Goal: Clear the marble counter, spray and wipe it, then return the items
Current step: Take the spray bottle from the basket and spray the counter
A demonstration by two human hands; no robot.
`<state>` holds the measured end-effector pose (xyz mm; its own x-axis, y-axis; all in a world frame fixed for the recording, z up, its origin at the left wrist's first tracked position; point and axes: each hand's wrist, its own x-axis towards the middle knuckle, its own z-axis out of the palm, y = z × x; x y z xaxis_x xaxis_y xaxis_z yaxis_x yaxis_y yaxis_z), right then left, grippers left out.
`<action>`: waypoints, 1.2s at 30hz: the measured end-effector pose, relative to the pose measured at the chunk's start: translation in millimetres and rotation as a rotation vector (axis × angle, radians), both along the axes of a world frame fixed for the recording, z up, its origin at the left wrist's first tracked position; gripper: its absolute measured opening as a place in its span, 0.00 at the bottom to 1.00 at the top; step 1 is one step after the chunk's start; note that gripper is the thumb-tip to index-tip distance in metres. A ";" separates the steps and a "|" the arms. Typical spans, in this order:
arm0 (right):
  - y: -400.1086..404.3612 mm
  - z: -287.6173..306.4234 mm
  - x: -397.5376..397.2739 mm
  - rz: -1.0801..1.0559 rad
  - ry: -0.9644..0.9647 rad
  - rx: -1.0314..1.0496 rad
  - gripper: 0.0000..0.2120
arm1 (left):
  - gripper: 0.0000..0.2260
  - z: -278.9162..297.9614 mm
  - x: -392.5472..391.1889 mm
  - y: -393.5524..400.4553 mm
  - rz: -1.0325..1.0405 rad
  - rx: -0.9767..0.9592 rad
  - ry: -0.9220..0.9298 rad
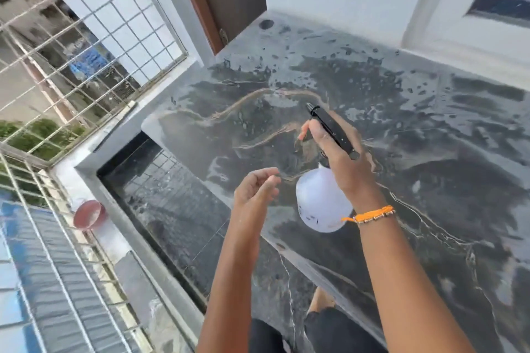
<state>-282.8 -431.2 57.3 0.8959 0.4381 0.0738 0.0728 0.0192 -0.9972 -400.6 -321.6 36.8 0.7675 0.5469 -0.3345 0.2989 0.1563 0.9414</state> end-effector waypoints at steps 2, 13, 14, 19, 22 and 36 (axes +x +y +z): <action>10.8 -8.1 16.3 -0.046 0.085 0.047 0.18 | 0.07 -4.5 16.6 15.3 -0.006 -0.029 0.026; 132.7 -15.2 123.1 -0.055 0.478 0.188 0.18 | 0.07 -15.9 149.5 151.6 -0.058 -0.097 -0.011; 153.6 -15.3 139.4 -0.102 0.520 0.185 0.18 | 0.07 -15.2 165.9 173.4 -0.075 -0.105 -0.017; 207.1 -29.3 194.5 -0.307 0.665 0.022 0.16 | 0.06 -17.4 206.2 225.8 -0.081 -0.117 -0.022; 228.5 -46.0 216.5 -0.437 0.683 -0.075 0.16 | 0.06 -28.6 223.2 249.1 -0.106 -0.113 0.015; 165.4 -45.0 206.7 -0.547 0.869 0.301 0.09 | 0.04 -54.0 285.0 218.9 -0.536 -0.183 0.171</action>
